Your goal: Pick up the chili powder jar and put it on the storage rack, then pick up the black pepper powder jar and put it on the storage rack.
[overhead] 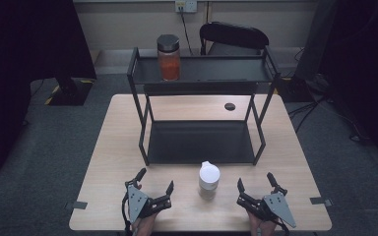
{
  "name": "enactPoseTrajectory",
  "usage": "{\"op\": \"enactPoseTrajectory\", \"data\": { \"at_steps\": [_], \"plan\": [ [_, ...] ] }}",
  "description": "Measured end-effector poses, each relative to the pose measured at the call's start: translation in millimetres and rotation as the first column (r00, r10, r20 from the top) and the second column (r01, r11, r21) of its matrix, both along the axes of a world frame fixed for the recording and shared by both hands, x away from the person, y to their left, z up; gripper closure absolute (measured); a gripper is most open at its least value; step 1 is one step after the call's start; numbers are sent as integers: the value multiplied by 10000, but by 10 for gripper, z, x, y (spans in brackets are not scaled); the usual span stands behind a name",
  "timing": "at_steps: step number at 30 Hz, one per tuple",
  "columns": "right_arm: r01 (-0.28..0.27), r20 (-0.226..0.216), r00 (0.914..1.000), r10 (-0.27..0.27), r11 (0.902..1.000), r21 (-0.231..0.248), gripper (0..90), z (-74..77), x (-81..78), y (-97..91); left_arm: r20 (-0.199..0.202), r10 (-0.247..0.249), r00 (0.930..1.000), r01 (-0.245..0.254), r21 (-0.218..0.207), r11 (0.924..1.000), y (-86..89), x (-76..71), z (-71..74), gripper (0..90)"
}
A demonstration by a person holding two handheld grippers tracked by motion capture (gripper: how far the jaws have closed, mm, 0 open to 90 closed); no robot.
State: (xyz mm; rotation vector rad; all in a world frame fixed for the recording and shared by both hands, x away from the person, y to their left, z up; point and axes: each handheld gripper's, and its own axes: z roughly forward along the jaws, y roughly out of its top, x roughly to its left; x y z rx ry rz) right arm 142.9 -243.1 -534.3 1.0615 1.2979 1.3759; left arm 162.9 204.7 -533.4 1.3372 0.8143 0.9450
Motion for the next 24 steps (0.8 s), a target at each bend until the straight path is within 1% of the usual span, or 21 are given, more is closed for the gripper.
{"op": "enactPoseTrajectory", "data": {
  "at_steps": [1, 3, 4, 6, 10, 12, 24],
  "plan": [
    [-1, 2, 10000, 1, 10000, -1, 8, 0, 0, 0, -56, 80, 10000, -80, 29, 10000, -10, -7, -11, 2],
    [-1, 2, 10000, 1, 10000, 3, 8, -1, 0, 0, 148, 110, 9998, -109, -50, 9999, -7, -18, -46, 3],
    [-1, 1, 10000, 1, 10000, -4, 8, 0, 0, 0, 119, 127, 9998, -127, -45, 9999, -3, -16, -42, 5],
    [-2, 1, 10000, 2, 10000, -2, 8, 0, 0, 0, 11, 51, 10000, -51, -99, 9999, 13, -2, -31, 4],
    [-1, -2, 10000, 1, 10000, 1, 8, 0, 0, 0, -238, 169, 9996, -175, -238, 9996, 3, 8, -5, 1],
    [-2, -2, 10000, 2, 10000, -2, 8, 0, -1, 0, -368, 190, 9991, -194, -122, 9997, -7, 18, 22, 1],
    [38, -36, 10000, -38, 10000, 10, 8, 6, 2, 6, -337, 226, 9992, -231, -155, 9996, -14, 15, 15, 1]
  ]
}}
